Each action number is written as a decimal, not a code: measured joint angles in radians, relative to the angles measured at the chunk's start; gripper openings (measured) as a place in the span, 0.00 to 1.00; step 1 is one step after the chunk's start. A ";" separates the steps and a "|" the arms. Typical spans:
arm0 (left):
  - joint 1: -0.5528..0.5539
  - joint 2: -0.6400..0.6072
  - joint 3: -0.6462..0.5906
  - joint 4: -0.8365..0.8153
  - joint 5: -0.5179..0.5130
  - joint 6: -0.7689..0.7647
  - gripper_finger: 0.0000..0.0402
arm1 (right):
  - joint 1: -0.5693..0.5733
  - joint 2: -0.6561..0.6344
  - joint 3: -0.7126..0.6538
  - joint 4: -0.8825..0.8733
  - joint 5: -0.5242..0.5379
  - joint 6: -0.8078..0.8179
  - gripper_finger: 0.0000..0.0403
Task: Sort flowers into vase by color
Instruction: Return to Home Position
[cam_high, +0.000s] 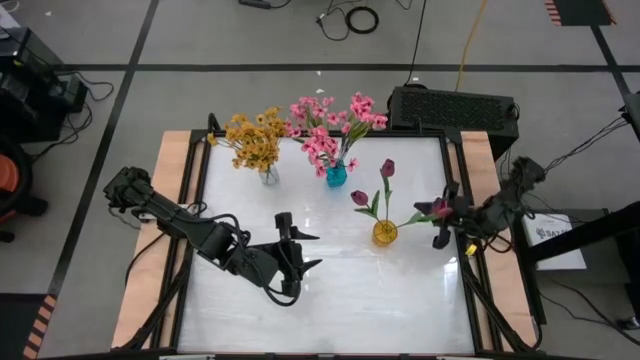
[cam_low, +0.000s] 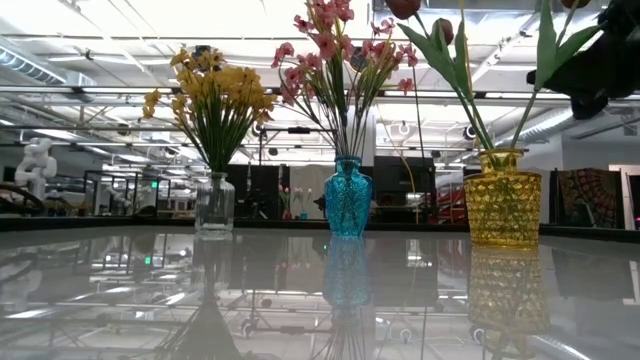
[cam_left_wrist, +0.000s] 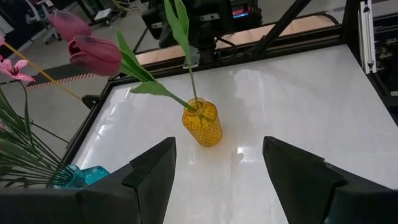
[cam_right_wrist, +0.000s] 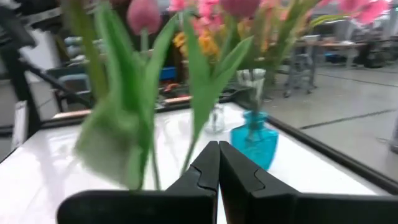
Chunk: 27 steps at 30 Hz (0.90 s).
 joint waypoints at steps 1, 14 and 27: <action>0.000 0.000 0.000 0.000 0.000 0.000 0.61 | -0.009 0.000 -0.008 0.000 -0.030 0.000 0.00; -0.014 -0.008 -0.111 0.017 -0.038 -0.068 0.61 | -0.109 0.054 -0.096 0.173 -0.344 -0.019 0.00; -0.052 -0.013 -0.169 0.129 -0.057 -0.079 0.61 | -0.273 0.178 -0.098 0.224 -0.546 -0.020 0.00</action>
